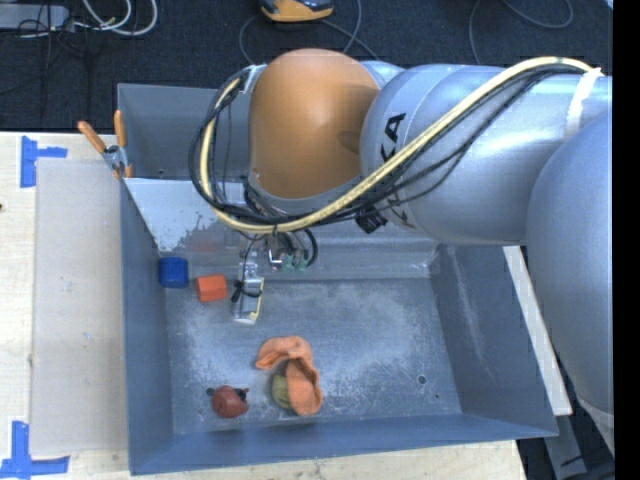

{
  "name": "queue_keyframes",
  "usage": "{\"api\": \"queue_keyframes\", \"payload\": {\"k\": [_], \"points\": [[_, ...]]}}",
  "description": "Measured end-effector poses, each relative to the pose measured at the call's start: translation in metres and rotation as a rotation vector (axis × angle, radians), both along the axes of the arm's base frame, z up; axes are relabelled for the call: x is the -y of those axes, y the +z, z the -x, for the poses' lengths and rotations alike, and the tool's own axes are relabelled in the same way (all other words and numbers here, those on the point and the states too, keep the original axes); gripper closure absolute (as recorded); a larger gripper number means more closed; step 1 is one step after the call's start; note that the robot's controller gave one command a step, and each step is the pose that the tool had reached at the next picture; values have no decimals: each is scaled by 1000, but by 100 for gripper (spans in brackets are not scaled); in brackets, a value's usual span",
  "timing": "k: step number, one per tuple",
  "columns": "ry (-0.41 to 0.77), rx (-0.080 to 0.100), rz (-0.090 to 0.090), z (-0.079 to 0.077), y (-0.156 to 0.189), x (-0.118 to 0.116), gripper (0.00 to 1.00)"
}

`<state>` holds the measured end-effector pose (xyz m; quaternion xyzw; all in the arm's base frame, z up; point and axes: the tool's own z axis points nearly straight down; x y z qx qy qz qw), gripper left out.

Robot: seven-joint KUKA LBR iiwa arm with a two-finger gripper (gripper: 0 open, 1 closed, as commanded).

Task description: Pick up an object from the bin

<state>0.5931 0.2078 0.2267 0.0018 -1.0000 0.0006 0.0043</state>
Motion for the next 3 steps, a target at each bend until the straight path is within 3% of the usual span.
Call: {"api": "queue_keyframes", "payload": {"k": [1,2,3], "points": [[-4,8,-1,-2,5,1,0],[81,12,-4,6,-25,11,0],[376,2,-3,25,-53,55,0]]}}
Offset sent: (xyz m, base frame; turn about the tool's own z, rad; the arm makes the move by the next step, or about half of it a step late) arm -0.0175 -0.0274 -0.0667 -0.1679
